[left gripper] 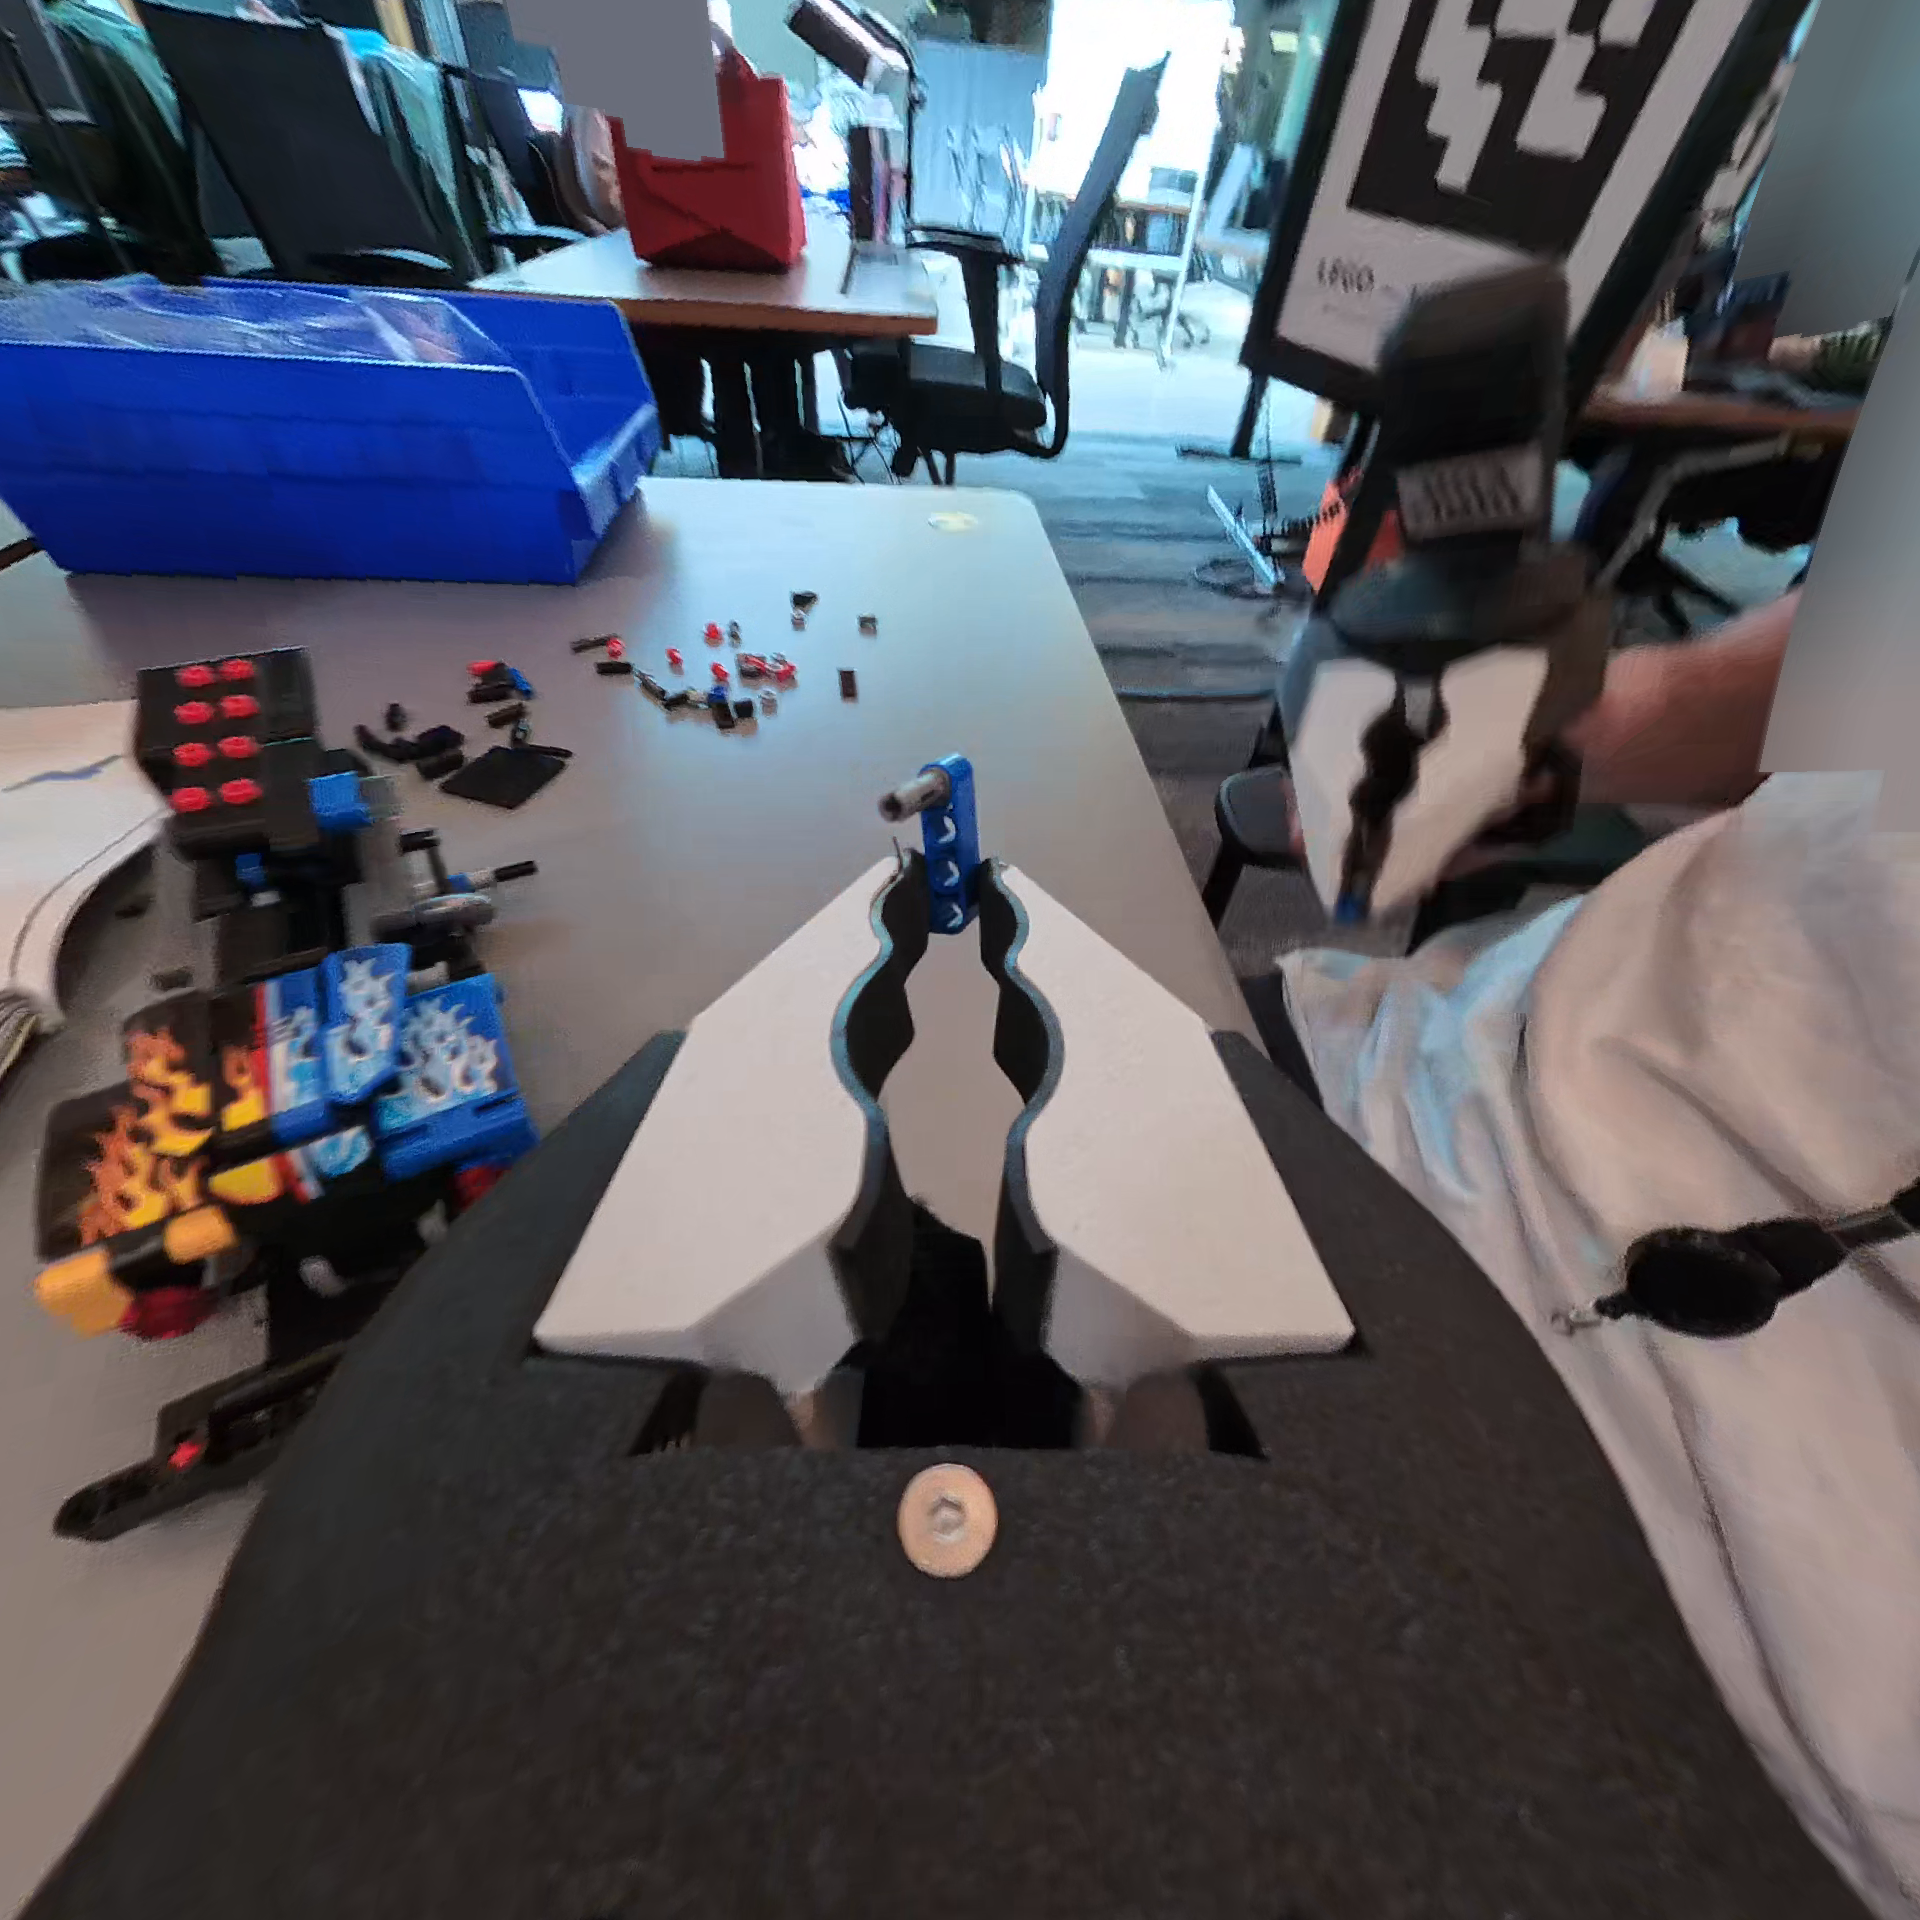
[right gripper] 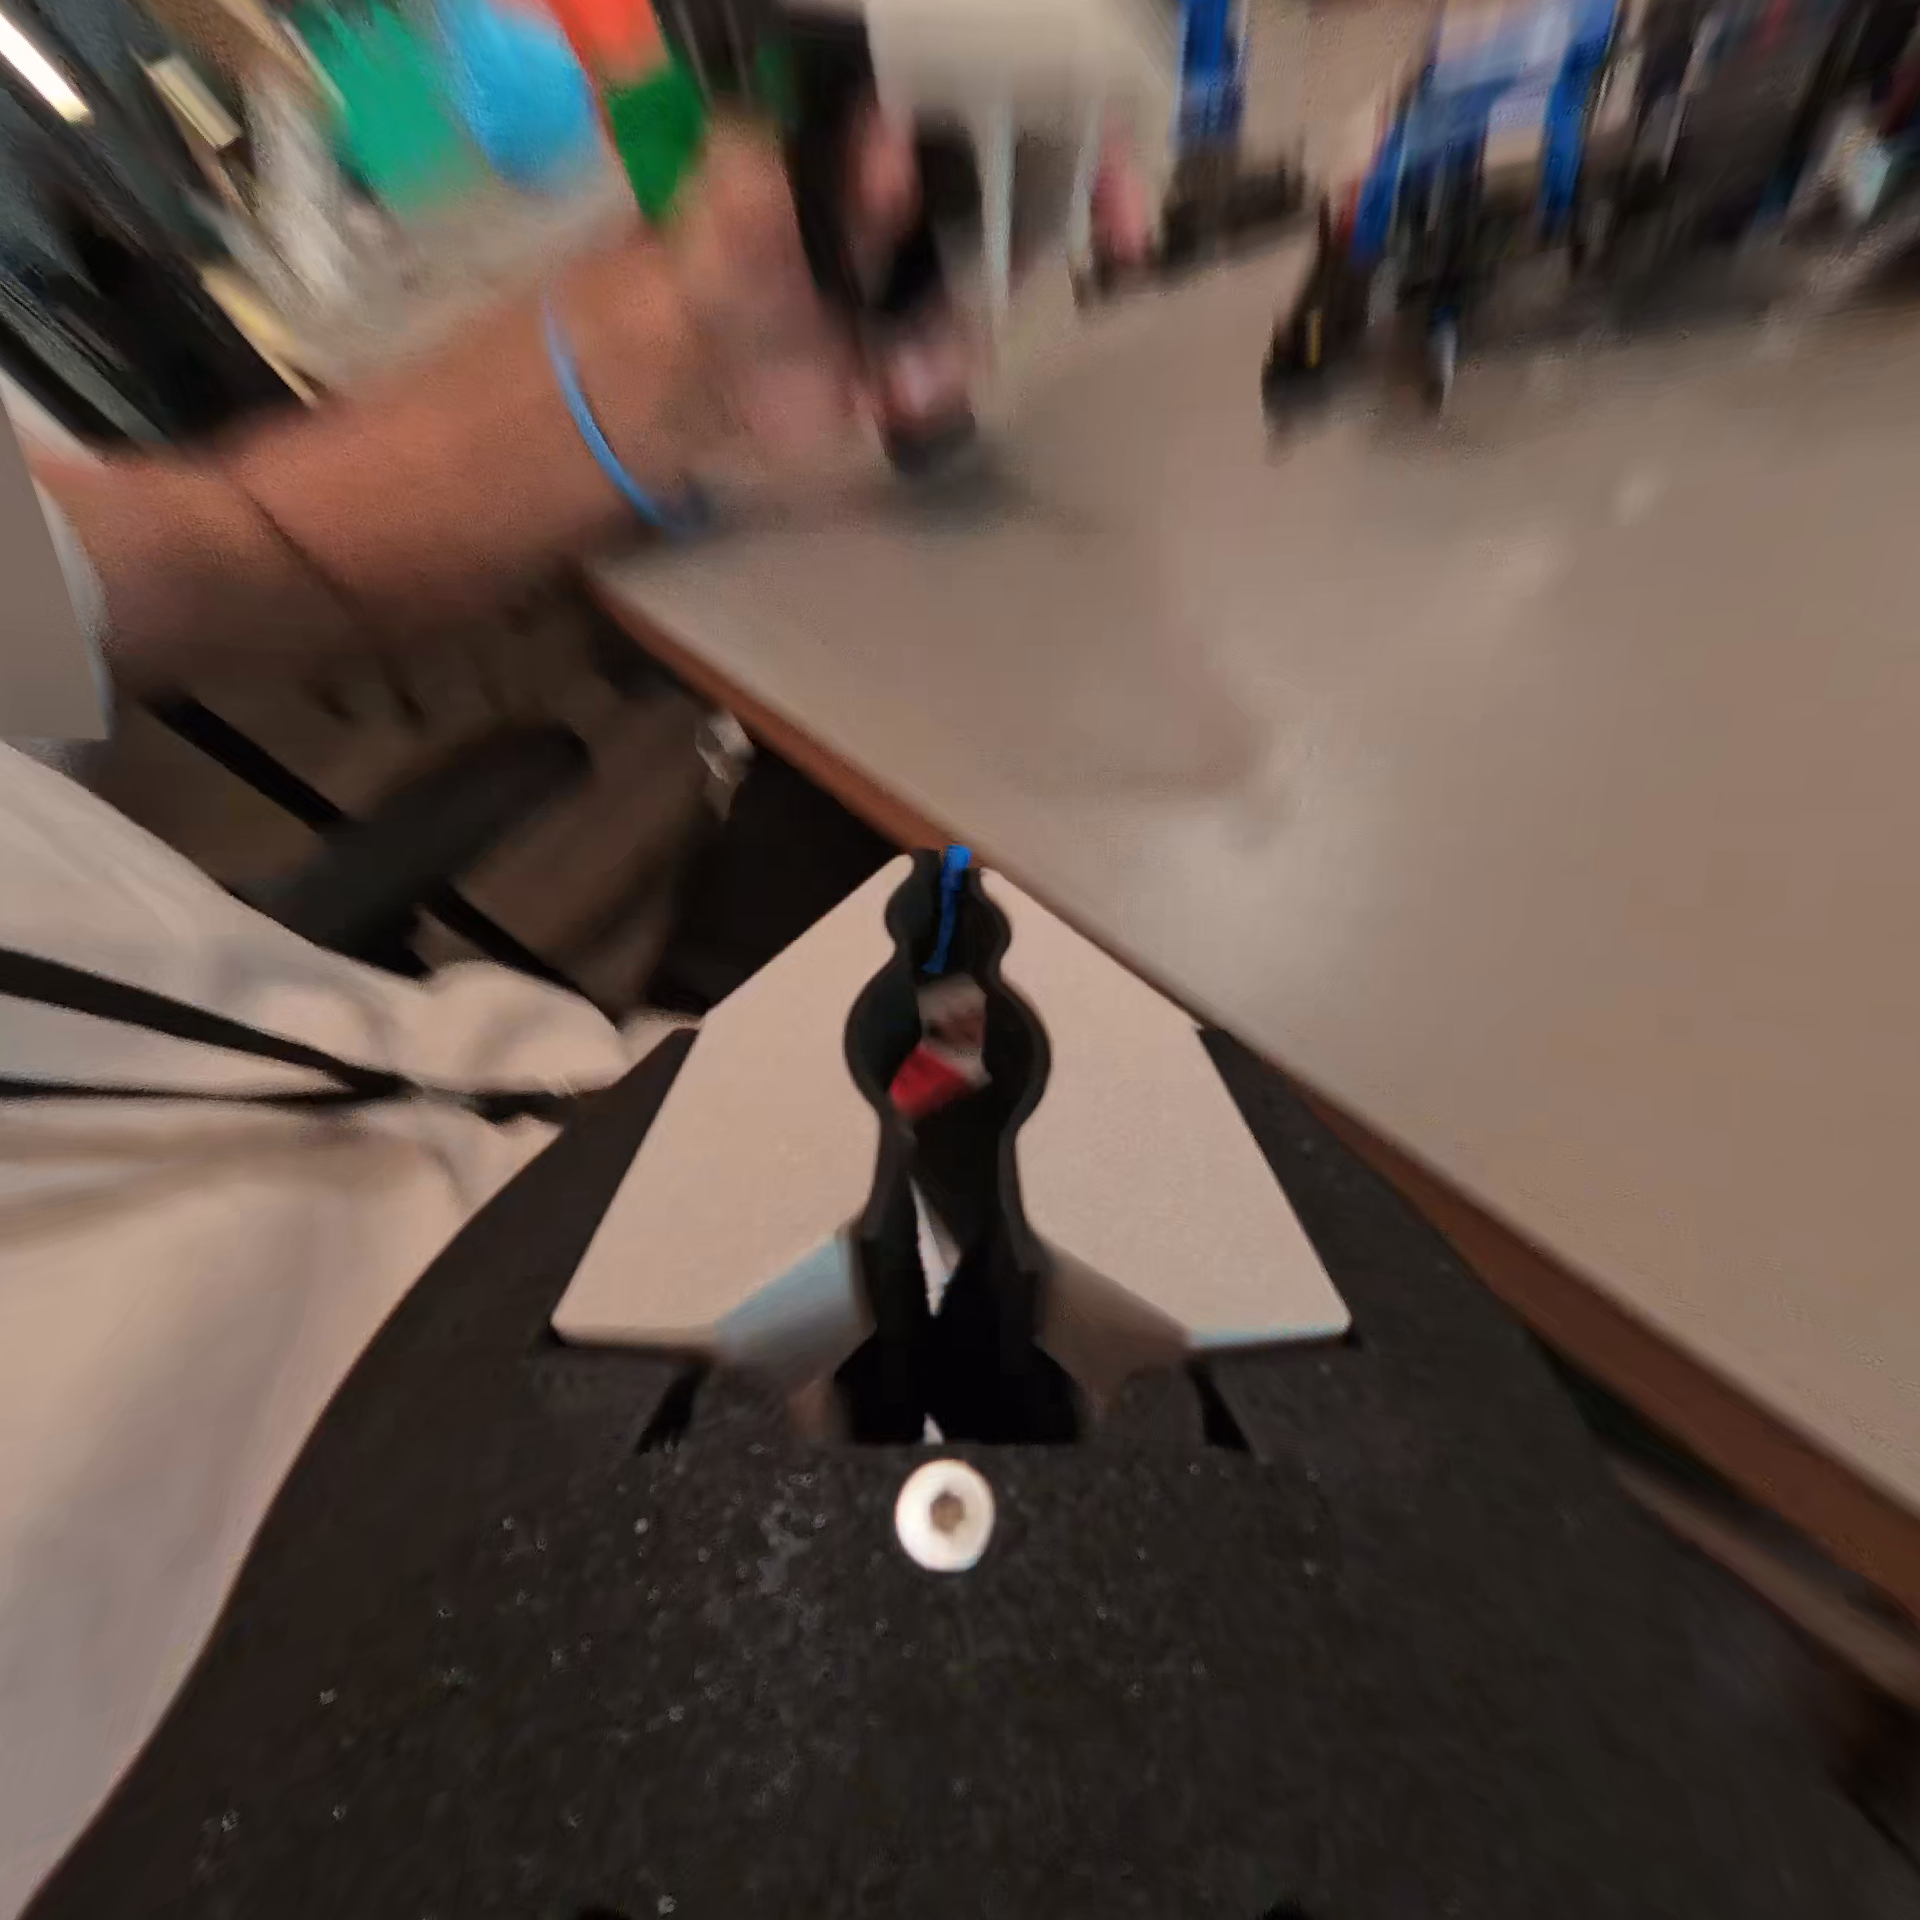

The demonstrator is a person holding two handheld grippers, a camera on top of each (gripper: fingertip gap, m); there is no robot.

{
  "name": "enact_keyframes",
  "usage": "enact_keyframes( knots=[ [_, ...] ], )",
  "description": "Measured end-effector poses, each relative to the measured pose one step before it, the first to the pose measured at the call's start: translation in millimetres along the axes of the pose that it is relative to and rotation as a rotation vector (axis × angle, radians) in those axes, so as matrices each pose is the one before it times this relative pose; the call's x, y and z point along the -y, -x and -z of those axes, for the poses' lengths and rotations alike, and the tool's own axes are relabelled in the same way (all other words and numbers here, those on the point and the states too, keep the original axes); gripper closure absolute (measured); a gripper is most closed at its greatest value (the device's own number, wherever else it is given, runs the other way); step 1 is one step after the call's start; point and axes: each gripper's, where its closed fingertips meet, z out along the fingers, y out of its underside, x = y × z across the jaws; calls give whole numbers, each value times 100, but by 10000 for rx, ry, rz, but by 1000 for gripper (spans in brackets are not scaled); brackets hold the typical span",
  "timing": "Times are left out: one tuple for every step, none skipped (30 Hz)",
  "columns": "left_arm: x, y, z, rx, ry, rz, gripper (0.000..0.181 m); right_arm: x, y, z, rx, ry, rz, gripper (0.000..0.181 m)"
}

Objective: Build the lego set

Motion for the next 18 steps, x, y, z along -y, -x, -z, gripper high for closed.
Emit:
enact_keyframes(
  knots=[
    [-533, -770, -524, -171, 354, -394, 173, 2430, 152, 509, 472, -1065, -353, 178],
    [-419, -777, -544, -174, 283, -342, 174, 2159, -328, 292, 107, -870, -150, 178],
    [-153, -733, -472, -169, 123, -266, 173, 1814, -274, 13, 144, -661, 69, 178],
    [-59, -619, -376, -170, 71, -189, 173, 1415, -251, -302, 176, -414, 46, 178],
    [-5, -291, -290, -44, 59, -97, 173, 1114, -245, -556, 187, -240, 3, 178],
    [36, -155, -201, -35, 25, -22, 174, 991, -235, -718, 197, -236, 42, 178],
    [53, -251, -122, -159, -4, 57, 173, 743, -371, -798, 104, -156, 100, 178],
    [70, -192, -64, -147, -44, 115, 174, 391, -448, -876, 54, -12, 160, 178],
    [43, -149, -25, -126, -48, 114, 174, 172, -280, -887, 134, 41, 92, 178],
    [-106, -105, -30, -108, 28, 119, 174, 146, -171, -767, 142, -16, 42, 178],
    [-165, -29, -13, -48, 47, 95, 174, 92, -13, -648, 174, -60, 63, 178],
    [-102, -15, 17, -37, 4, 57, 174, -183, 66, -547, 184, 91, 57, 178],
    [68, -49, 85, -71, -75, 103, 174, -517, -200, -456, -15, 272, 123, 178],
    [246, 29, 149, -53, -156, 133, 174, -484, -348, -305, -150, 196, 183, 178],
    [294, 114, 194, -16, -165, 122, 174, -224, -186, -148, -55, 19, 93, 178],
    [126, 40, 125, -44, -44, 77, 174, -55, -44, -54, 61, -72, -122, 178],
    [6, 34, 61, 15, 8, -3, 174, 28, -55, -15, 86, -86, -282, 178],
    [-50, 22, 2, 58, 17, -74, 174, -58, -139, 3, 31, -1, -240, 178]
  ],
)
